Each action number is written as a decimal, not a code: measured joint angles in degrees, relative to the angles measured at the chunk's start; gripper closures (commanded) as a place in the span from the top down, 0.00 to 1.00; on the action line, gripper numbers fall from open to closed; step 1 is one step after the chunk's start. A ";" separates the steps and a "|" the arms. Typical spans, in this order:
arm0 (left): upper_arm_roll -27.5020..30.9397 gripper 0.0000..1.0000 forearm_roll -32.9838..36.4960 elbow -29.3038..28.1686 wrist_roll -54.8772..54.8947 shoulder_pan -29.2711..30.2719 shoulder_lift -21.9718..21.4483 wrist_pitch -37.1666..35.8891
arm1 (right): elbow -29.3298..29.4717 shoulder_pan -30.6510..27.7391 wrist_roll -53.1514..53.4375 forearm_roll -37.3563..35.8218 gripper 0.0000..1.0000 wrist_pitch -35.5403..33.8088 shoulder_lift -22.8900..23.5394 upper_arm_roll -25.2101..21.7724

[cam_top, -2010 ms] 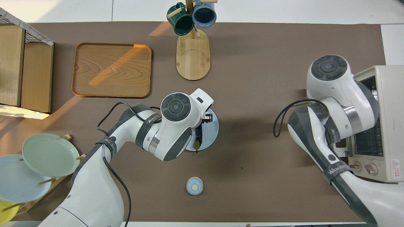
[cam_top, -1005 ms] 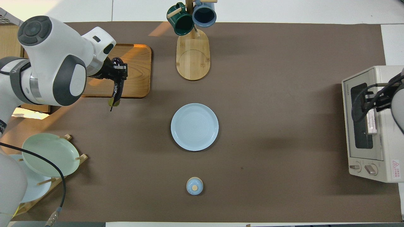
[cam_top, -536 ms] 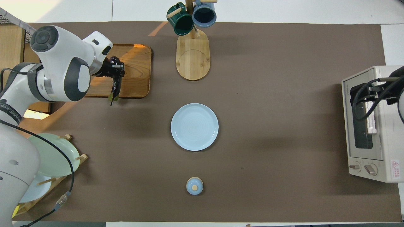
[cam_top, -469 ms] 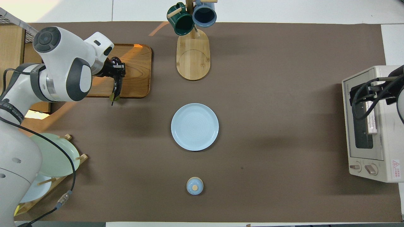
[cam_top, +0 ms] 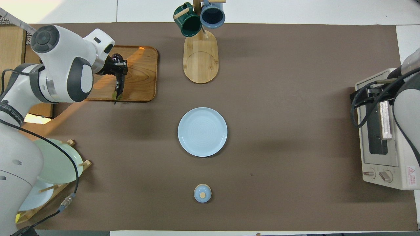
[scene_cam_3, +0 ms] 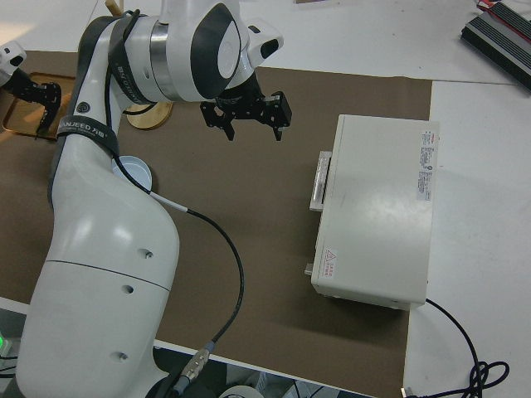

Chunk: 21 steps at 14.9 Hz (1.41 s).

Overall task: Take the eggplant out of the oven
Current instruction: 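Carry the eggplant with the left gripper over the wooden tray, then lower the eggplant onto the tray and open the left gripper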

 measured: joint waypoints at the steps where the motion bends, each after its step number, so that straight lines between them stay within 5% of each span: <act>1: 0.13 0.00 0.16 0.00 0.02 0.05 0.08 0.66 | -0.04 0.61 0.00 0.00 1.00 -0.24 -0.04 -0.45; 3: 0.14 0.00 0.26 0.00 0.05 0.09 0.24 1.21 | -0.36 1.29 0.00 0.00 1.00 -0.36 -0.18 -1.34; 4: 0.10 0.14 0.27 0.00 0.05 0.08 0.31 1.85 | -0.55 1.81 0.00 0.00 1.00 -0.36 -0.30 -2.07; 5: 0.07 0.94 0.29 0.01 0.06 0.08 0.33 2.23 | -0.87 2.18 0.00 0.00 1.00 -0.37 -0.51 -2.69; 6: 0.07 1.00 0.31 0.02 0.08 0.08 0.33 2.41 | -1.45 2.33 0.00 0.00 1.00 -0.38 -0.84 -2.99; 13: 0.22 1.00 0.31 2.34 0.11 0.71 -0.54 0.27 | -3.28 2.06 0.00 0.00 1.00 0.91 -2.49 -3.79; 21: 0.35 1.00 0.41 3.90 0.09 2.07 -17.72 -25.49 | -3.02 2.39 0.00 0.00 1.00 2.62 -3.03 -3.70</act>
